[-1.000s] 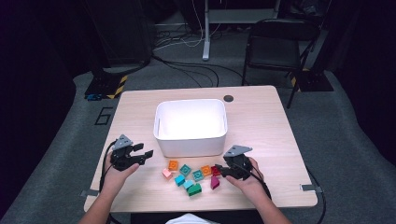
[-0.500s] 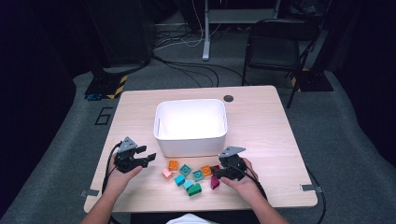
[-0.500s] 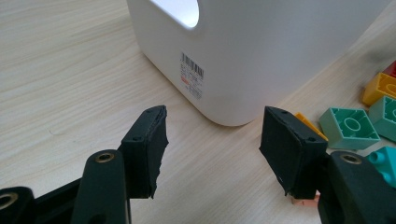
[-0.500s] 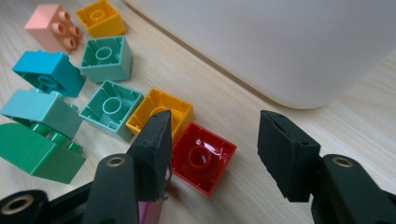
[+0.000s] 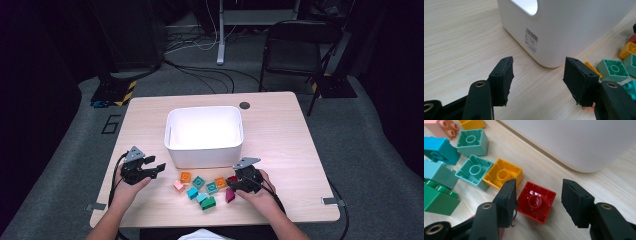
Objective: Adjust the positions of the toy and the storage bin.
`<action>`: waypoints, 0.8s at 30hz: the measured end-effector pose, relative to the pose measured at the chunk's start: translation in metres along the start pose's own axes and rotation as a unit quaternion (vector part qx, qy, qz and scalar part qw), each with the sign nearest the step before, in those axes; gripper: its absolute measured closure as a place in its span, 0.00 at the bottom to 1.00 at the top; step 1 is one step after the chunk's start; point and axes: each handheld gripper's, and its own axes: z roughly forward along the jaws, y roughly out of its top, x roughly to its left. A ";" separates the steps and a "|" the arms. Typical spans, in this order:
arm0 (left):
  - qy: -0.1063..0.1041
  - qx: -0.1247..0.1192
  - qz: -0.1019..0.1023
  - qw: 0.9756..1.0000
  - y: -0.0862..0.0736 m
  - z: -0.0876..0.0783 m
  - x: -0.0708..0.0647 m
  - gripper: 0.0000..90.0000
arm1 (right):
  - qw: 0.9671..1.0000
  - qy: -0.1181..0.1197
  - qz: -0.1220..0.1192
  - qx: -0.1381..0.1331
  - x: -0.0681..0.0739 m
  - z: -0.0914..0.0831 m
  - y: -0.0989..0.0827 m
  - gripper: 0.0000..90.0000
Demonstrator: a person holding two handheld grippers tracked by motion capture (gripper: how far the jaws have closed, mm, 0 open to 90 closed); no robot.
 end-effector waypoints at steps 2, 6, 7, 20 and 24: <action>-0.002 0.004 0.000 1.000 0.000 -0.001 0.001 0.45 | 1.000 -0.001 0.002 0.003 -0.003 0.000 -0.001 0.54; 0.000 0.004 -0.001 1.000 0.000 -0.002 0.001 0.45 | 1.000 -0.007 0.007 0.013 -0.007 0.001 -0.004 0.58; 0.002 0.002 -0.002 1.000 0.000 -0.001 0.001 0.45 | 1.000 -0.004 0.008 0.016 -0.008 0.001 -0.005 0.61; 0.001 0.004 -0.003 1.000 0.000 -0.003 0.003 0.45 | 1.000 0.000 0.000 0.023 -0.012 -0.002 -0.004 0.64; 0.001 0.004 -0.003 1.000 0.000 -0.002 0.004 0.45 | 1.000 0.005 -0.004 0.022 -0.011 -0.005 -0.002 0.64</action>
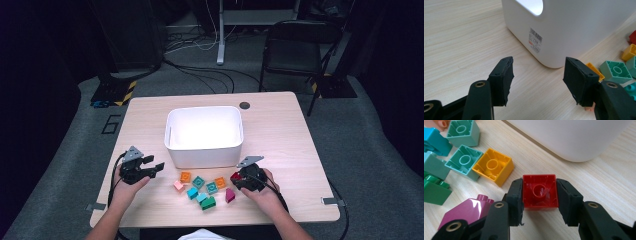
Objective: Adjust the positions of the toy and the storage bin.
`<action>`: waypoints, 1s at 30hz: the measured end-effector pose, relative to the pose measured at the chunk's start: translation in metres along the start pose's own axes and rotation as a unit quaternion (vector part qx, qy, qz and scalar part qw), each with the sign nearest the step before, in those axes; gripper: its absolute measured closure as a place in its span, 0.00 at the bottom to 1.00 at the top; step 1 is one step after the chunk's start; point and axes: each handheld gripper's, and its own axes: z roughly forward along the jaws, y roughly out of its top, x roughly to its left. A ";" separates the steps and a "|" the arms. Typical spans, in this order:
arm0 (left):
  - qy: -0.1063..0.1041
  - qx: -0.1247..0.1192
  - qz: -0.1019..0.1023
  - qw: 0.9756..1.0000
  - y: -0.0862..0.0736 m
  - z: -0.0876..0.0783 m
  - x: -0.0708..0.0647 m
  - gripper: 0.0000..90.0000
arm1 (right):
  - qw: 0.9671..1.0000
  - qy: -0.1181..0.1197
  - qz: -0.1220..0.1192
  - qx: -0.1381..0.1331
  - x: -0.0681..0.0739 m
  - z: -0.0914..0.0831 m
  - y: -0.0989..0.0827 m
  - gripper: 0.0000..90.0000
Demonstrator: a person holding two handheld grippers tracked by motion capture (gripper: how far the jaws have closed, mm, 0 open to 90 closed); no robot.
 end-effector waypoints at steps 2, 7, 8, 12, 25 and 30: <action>0.000 0.001 0.002 1.000 0.000 0.000 0.000 0.45 | 1.000 0.001 -0.004 -0.001 0.000 -0.002 0.001 0.64; 0.000 0.001 0.002 1.000 0.000 0.000 -0.001 0.45 | 1.000 0.004 -0.002 -0.009 0.001 -0.010 0.004 0.64; 0.001 -0.001 -0.002 1.000 0.000 0.000 -0.001 0.45 | 1.000 0.005 -0.007 -0.013 0.000 -0.016 0.007 0.64; 0.001 -0.002 -0.005 1.000 -0.001 0.000 -0.001 0.45 | 1.000 0.009 -0.009 -0.015 0.000 -0.026 0.011 0.64; 0.000 -0.005 -0.011 1.000 -0.001 0.001 0.000 0.45 | 0.999 0.028 -0.030 -0.011 0.001 -0.059 0.032 0.64; -0.002 -0.003 -0.010 1.000 -0.001 0.001 0.000 0.45 | 0.999 0.036 -0.035 -0.016 0.001 -0.073 0.043 0.64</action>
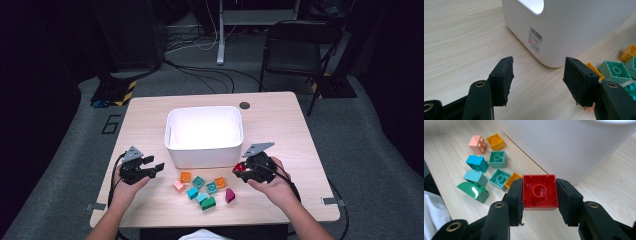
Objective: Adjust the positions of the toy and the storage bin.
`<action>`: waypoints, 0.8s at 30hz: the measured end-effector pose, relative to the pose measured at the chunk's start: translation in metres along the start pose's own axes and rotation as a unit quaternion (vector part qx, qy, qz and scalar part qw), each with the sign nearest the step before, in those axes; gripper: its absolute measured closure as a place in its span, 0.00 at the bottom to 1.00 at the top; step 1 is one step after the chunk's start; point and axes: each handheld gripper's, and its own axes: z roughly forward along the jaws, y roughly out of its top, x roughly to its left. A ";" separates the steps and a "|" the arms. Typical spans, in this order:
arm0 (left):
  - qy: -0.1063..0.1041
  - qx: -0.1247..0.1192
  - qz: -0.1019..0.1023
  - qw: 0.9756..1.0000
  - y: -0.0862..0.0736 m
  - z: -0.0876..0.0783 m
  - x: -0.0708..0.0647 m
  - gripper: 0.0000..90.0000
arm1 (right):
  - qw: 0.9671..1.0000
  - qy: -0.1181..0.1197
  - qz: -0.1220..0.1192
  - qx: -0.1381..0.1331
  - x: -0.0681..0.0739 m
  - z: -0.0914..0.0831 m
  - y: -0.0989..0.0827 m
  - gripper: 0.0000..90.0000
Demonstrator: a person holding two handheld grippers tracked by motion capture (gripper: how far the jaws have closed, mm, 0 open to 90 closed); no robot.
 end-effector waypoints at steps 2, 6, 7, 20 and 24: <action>0.000 0.000 0.000 1.000 0.000 0.000 0.000 0.45 | 1.000 0.005 -0.002 -0.003 0.000 -0.005 0.004 0.64; -0.001 0.001 -0.002 1.000 0.000 0.000 0.000 0.45 | 1.000 0.014 -0.003 0.000 0.000 -0.015 0.012 0.64; -0.001 0.001 -0.002 1.000 0.000 0.000 0.000 0.45 | 1.000 0.014 -0.003 0.000 0.000 -0.015 0.012 0.64; 0.000 0.000 -0.004 1.000 0.000 0.000 0.001 0.45 | 0.999 0.012 -0.023 -0.027 -0.007 -0.047 0.054 0.64; 0.001 0.000 -0.004 1.000 0.000 0.000 0.001 0.45 | 0.999 0.010 -0.027 -0.032 -0.007 -0.052 0.066 0.64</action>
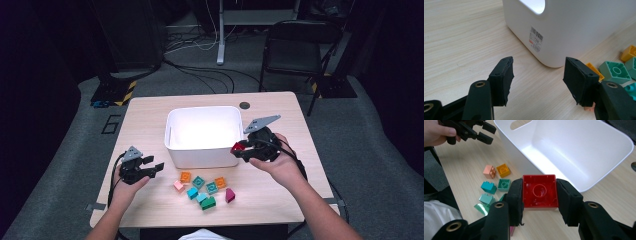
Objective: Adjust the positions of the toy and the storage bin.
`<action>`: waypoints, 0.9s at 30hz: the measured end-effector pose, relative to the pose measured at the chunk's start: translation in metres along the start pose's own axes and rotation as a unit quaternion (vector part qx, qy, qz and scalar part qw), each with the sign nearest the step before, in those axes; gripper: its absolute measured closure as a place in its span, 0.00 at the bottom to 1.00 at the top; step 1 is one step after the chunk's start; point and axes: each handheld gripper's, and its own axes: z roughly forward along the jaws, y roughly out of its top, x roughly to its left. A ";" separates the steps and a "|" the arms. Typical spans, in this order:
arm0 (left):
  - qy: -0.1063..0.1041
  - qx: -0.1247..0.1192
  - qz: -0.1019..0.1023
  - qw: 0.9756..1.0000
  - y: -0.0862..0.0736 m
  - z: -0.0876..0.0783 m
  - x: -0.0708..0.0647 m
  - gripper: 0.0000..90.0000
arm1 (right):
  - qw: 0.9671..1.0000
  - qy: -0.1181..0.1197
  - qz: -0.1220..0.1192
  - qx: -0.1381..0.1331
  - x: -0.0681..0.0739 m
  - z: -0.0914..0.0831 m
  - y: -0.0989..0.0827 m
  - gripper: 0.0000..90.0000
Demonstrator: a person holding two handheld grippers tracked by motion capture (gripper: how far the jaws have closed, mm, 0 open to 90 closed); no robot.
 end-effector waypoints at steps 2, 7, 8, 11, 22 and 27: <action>0.000 0.000 0.000 1.000 0.000 0.000 0.000 0.45 | 1.000 0.001 -0.004 0.000 0.000 0.000 0.007 0.64; -0.001 0.001 0.000 1.000 0.000 0.000 0.000 0.45 | 1.000 -0.001 -0.012 0.000 -0.003 0.007 0.026 0.64; -0.001 0.001 0.000 1.000 0.000 0.000 0.000 0.45 | 1.000 -0.001 -0.012 0.000 -0.003 0.007 0.026 0.64; 0.001 -0.001 0.001 1.000 0.000 0.001 0.000 0.45 | 1.000 0.003 -0.014 -0.004 -0.005 0.013 0.036 0.64; 0.000 -0.005 -0.007 1.000 -0.002 -0.001 0.003 0.45 | 1.000 0.007 -0.018 -0.007 -0.009 0.049 0.067 0.65; 0.000 0.000 -0.007 1.000 -0.002 0.000 0.004 0.45 | 1.000 0.009 -0.019 -0.007 -0.014 0.066 0.078 0.64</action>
